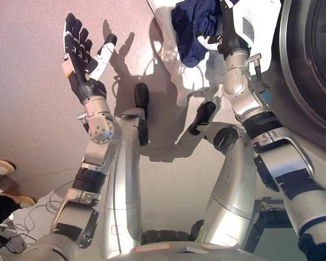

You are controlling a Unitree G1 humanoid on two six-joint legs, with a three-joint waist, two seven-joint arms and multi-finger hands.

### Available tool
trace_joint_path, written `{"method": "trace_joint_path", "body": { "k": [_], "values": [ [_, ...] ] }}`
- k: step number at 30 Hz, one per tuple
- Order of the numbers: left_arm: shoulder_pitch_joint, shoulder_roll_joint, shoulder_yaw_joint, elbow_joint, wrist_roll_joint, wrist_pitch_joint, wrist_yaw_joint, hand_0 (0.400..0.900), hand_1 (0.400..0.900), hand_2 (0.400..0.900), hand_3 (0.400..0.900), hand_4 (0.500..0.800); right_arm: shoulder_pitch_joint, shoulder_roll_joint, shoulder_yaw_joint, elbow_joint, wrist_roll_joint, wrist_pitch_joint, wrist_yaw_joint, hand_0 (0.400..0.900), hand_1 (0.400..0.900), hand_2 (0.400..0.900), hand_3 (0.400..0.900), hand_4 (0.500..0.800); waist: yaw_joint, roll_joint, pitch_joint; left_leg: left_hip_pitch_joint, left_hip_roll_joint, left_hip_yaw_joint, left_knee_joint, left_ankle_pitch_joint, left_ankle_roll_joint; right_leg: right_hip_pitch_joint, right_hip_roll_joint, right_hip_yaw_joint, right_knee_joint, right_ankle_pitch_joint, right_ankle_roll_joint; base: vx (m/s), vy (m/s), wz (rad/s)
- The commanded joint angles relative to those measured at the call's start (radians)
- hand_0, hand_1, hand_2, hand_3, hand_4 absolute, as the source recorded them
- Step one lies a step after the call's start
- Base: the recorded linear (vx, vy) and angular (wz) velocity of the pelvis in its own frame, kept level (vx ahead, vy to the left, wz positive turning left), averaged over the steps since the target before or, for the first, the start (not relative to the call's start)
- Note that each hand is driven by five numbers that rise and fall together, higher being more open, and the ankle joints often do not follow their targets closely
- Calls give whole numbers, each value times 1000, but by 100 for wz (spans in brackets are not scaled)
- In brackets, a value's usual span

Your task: Put the clothes in the basket into the washing machine.

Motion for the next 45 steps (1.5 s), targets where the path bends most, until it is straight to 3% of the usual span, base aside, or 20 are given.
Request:
{"method": "trace_joint_path", "body": {
  "k": [1, 16, 17, 18, 19, 28, 32, 37, 45],
  "values": [
    [59, -12, 23, -50, 25, -75, 2, 900, 900, 900, 900, 800, 27, 79, 48, -27, -15, -75, -2, 900, 900, 900, 900, 800, 28, -5, -128, 14, -24, -81, -55, -56, -27, -76, 19, 35, -85, 81, 125, -1, -20, 4],
    [49, -15, 22, -28, 28, -66, -6, 900, 900, 900, 900, 800, 97, 138, 84, -60, -22, -103, 71, 900, 900, 900, 900, 800, 18, -14, -129, 32, -19, -78, -85, -50, -29, -49, 34, 25, -121, 83, 125, 0, 1, 0],
    [50, -15, 21, -28, 28, -66, -7, 900, 900, 900, 900, 800, 97, 140, 85, -56, -21, -103, 73, 853, 853, 853, 853, 772, 17, -13, -128, 32, -18, -77, -86, -49, -30, -47, 33, 24, -123, 84, 125, -5, 16, -3],
    [47, -18, 19, -26, 28, -67, -7, 900, 900, 900, 900, 800, 101, 148, 85, -47, -22, -105, 74, 433, 433, 433, 433, 520, 17, -12, -129, 35, -18, -75, -91, -48, -30, -44, 32, 21, -126, 84, 126, -6, 19, -4],
    [47, -18, 20, -23, 27, -67, -6, 900, 900, 900, 900, 800, 102, 150, 86, -45, -19, -107, 76, 400, 400, 400, 400, 500, 17, -12, -130, 36, -17, -75, -94, -47, -30, -43, 34, 20, -128, 85, 126, -5, 14, -4],
    [43, -20, 20, -20, 33, -66, -6, 900, 900, 900, 900, 800, 120, 157, 82, -57, -21, -111, 79, 400, 400, 400, 400, 500, 12, -18, -139, 61, -14, -73, -129, -41, -35, -11, 41, 9, -164, 88, 127, 0, 0, 0],
    [44, -19, 32, -26, 41, -63, 0, 900, 900, 900, 900, 800, 131, 121, 54, -111, -41, -108, 57, 400, 400, 400, 400, 500, 2, -27, -144, 81, -11, -71, -145, -40, -37, 11, 48, 1, -187, 89, 128, 0, 0, -1],
    [49, -11, 62, -42, 63, -56, 15, 900, 900, 900, 900, 800, 163, 19, -41, -253, -84, -93, 0, 400, 400, 400, 400, 500, -29, -47, -152, 101, -4, -64, -167, -43, -38, 35, 61, -7, -214, 92, 130, -6, 5, -9],
    [52, -2, 86, -46, 90, -38, 27, 900, 900, 900, 900, 800, 279, -36, -219, -463, -38, -116, -45, 400, 400, 400, 400, 500, -67, -67, -164, 144, 11, -51, -221, -41, -38, 81, 90, -21, -277, 107, 136, -12, 22, -13]
  ]
}}
